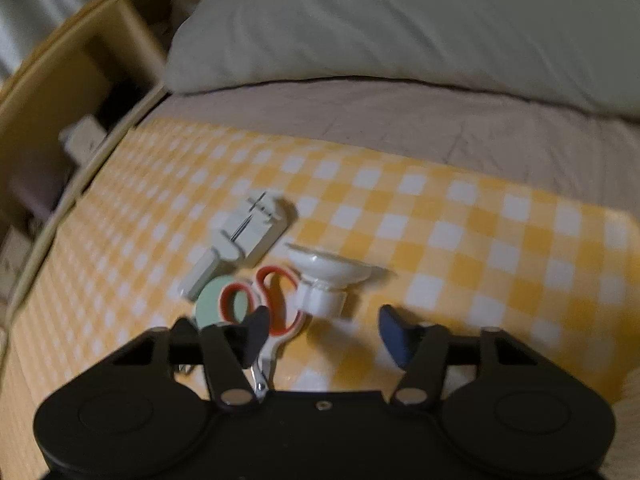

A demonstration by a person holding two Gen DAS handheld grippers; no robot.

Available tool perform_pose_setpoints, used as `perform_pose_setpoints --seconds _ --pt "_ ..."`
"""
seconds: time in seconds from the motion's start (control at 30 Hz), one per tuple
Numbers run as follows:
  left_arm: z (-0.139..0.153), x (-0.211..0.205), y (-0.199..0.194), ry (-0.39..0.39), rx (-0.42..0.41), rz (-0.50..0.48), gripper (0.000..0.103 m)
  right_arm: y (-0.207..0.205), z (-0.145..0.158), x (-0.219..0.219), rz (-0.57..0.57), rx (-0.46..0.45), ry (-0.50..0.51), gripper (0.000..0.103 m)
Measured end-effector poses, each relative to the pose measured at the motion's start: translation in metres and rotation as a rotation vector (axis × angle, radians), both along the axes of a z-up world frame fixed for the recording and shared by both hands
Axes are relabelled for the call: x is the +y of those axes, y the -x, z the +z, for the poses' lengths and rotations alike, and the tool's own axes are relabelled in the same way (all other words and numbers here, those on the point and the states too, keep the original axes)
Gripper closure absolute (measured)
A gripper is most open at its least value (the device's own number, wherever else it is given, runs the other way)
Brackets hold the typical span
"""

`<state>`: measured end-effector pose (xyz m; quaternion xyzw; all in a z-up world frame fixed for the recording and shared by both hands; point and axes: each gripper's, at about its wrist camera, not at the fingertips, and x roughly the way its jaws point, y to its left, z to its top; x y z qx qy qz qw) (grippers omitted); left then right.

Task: Organize rigid objects
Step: 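Move the right tool back toward the smartwatch and remaining items, then close the right tool on the white knobbed suction cup and lift it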

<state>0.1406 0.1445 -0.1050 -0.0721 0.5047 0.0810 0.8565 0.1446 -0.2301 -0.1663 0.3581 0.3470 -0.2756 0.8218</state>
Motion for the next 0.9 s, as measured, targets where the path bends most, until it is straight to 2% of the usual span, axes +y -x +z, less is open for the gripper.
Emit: perform_pose_setpoints --seconds 0.13,0.3,0.37,0.4,0.73,0.9 --pt "0.0 0.0 0.0 0.0 0.0 0.0 0.095 0.003 -0.009 -0.007 -0.03 -0.054 -0.024 0.054" --pt "0.0 0.0 0.0 0.001 0.0 0.001 0.095 -0.004 -0.009 -0.006 -0.02 -0.065 -0.015 0.056" --pt "0.0 0.0 0.0 0.001 0.0 0.001 0.095 -0.007 -0.009 -0.006 -0.011 -0.056 -0.001 0.063" --pt "0.0 0.0 0.0 0.0 0.0 0.0 0.095 -0.008 -0.009 -0.006 -0.006 -0.045 0.01 0.071" --pt "0.0 0.0 0.0 0.001 0.0 0.001 0.095 -0.013 -0.008 -0.001 0.034 -0.026 0.039 0.072" --pt "0.001 0.0 0.0 0.0 0.0 0.0 0.095 -0.019 0.0 0.014 0.113 -0.045 0.04 0.072"
